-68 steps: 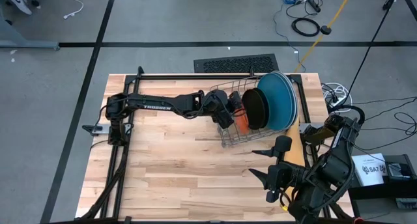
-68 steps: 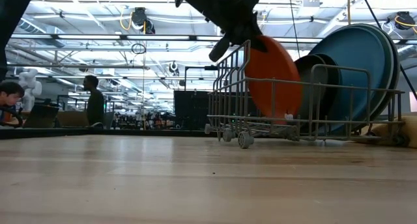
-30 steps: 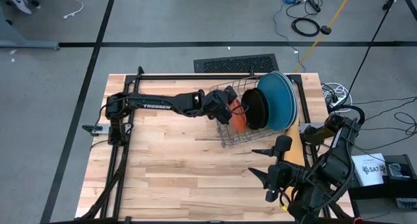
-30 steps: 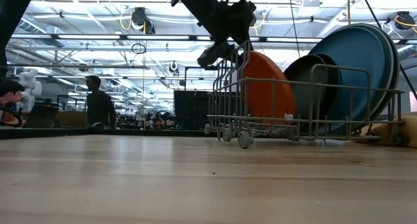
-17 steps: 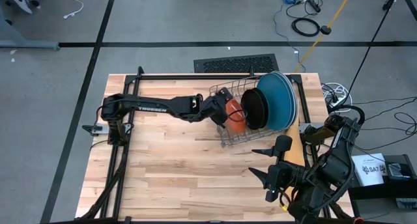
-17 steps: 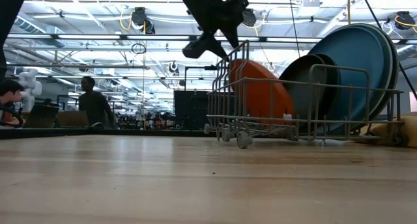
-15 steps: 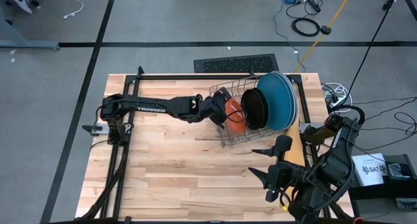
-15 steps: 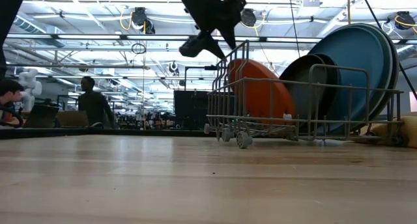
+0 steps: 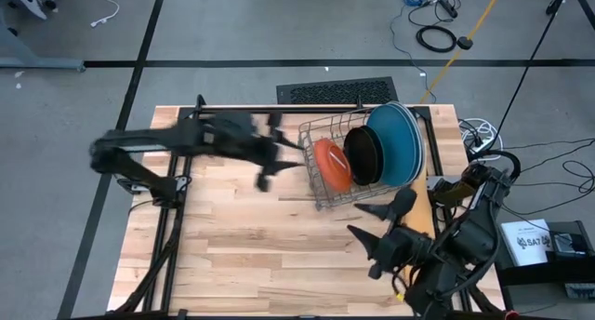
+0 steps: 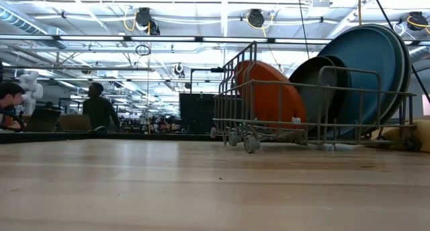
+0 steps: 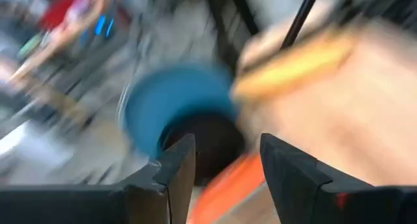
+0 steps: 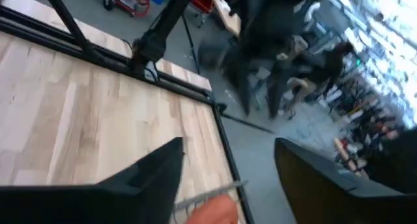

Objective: Sort dishes
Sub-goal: Return to Home Position

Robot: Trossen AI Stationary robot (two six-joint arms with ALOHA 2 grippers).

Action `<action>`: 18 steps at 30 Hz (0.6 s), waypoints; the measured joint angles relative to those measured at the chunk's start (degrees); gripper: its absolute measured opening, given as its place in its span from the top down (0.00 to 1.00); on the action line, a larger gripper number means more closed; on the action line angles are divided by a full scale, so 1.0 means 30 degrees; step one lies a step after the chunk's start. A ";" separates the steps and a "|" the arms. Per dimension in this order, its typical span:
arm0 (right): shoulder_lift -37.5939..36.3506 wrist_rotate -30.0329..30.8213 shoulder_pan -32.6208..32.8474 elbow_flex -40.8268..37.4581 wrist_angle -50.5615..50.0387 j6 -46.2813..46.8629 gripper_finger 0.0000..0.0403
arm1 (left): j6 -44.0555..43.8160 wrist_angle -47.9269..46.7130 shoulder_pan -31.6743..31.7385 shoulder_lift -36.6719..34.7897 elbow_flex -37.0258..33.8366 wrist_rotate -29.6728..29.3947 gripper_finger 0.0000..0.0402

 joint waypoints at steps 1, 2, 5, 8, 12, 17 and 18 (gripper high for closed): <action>0.0121 -0.0002 -0.0074 0.0000 0.0825 -0.1044 0.47 | -0.0776 0.0253 -0.0022 -0.0773 -0.0077 0.1515 0.58; 0.0259 -0.0178 -0.0187 0.0000 0.1735 -0.2187 0.52 | -0.1386 0.0853 -0.0198 -0.1578 -0.0361 0.2430 0.59; 0.0684 -0.2365 -0.0613 0.0000 0.5133 -0.5778 0.75 | -0.2264 0.2373 -0.1471 -0.3644 -0.1920 0.1952 0.69; 0.1189 -0.5960 -0.1191 -0.0415 0.9298 -0.9670 0.96 | -0.2889 0.4706 -0.3404 -0.5433 -0.4308 -0.0868 0.87; 0.1656 -1.0309 -0.1954 -0.1580 1.4203 -1.3009 0.97 | -0.3523 0.9470 -0.6586 -0.7704 -0.8480 -0.3844 0.98; 0.1596 -1.3995 -0.3225 -0.3591 1.8296 -1.3632 0.99 | -0.3710 1.6571 -0.9969 -0.9027 -1.4262 -0.8289 0.99; 0.1603 -1.4953 -0.3535 -0.4185 1.9043 -1.3662 1.00 | -0.3468 1.8077 -1.0401 -0.9073 -1.5309 -0.8968 0.99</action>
